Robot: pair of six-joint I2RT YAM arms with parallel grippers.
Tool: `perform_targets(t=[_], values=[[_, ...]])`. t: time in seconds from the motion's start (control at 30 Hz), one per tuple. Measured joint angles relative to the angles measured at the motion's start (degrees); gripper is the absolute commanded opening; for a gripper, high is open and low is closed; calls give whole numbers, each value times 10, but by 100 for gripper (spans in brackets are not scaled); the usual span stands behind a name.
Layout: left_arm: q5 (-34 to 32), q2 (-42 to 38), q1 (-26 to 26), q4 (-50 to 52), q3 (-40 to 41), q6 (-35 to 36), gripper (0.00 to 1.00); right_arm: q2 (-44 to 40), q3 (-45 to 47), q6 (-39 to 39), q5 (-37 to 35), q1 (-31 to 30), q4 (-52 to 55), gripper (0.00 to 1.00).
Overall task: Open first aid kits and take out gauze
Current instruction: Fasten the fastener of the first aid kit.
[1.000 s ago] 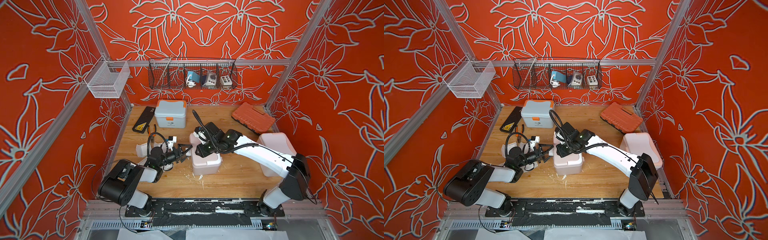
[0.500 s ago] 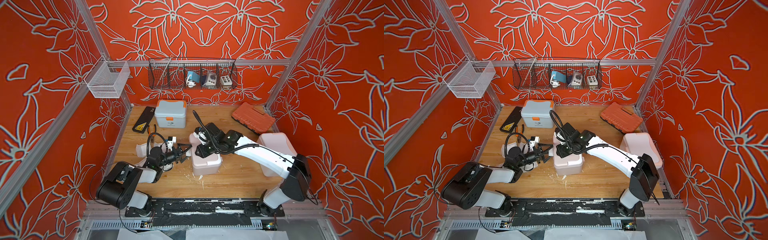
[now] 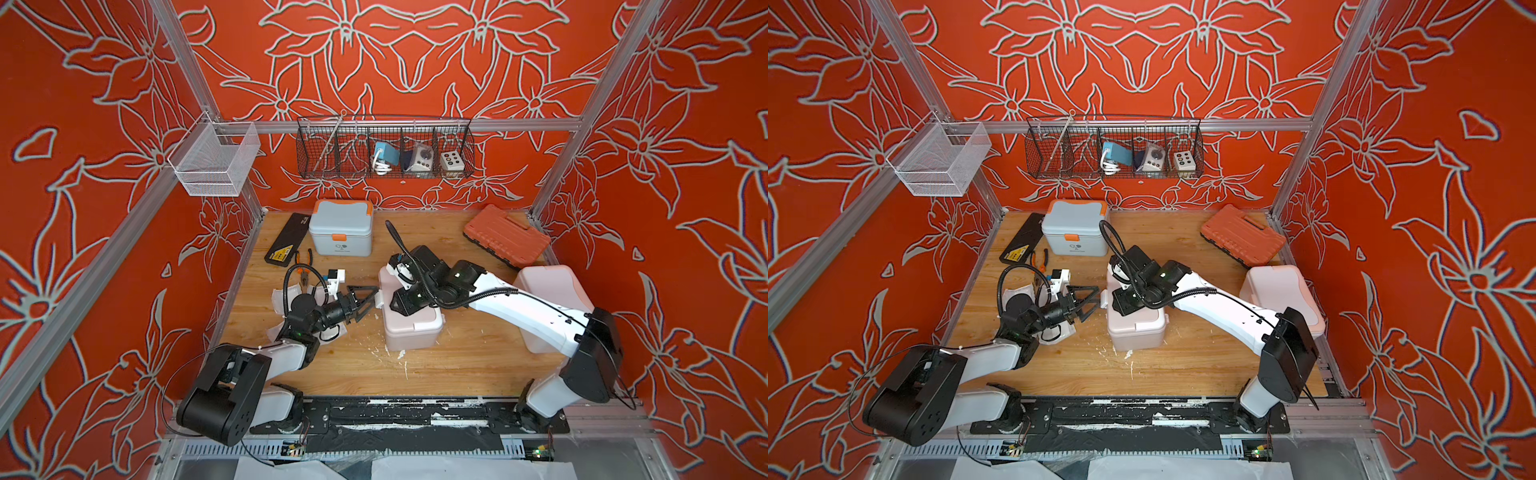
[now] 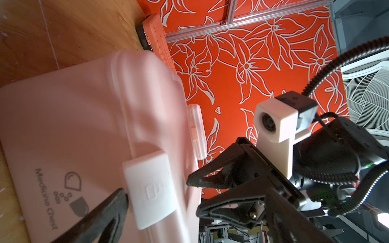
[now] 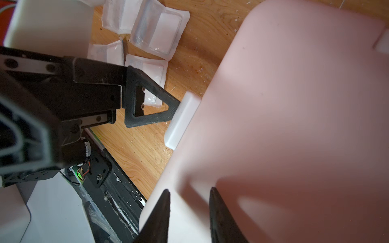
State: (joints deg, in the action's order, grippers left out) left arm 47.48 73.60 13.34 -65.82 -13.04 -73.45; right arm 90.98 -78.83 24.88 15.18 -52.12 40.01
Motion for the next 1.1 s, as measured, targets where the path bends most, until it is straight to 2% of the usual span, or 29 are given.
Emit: perform_targets(t=[0.1, 0.13, 0.3, 0.43, 0.6, 0.77, 0.93, 1.1], values=[[-13, -24, -3, 85, -6, 35, 97, 0, 0, 0, 0, 0, 0, 33], [-21, -37, -3, 125, -13, 53, 92, 0, 0, 0, 0, 0, 0, 33], [-63, -111, -2, 307, -71, 150, 56, 0, 0, 1, -1, 0, 1, 27], [-131, -174, 20, 463, -150, 235, 54, 0, -2, 0, -6, 0, 8, 28], [-204, -194, 59, 580, -229, 315, 48, -6, -2, 0, -20, 1, 21, 29], [-258, -152, 101, 655, -270, 362, 45, -11, -2, -1, -28, 6, 35, 30], [-302, -92, 148, 710, -308, 396, 47, -21, 8, -1, -31, 20, 38, 30], [-336, -78, 175, 739, -325, 414, 47, -31, 17, -1, -31, 30, 39, 30]])
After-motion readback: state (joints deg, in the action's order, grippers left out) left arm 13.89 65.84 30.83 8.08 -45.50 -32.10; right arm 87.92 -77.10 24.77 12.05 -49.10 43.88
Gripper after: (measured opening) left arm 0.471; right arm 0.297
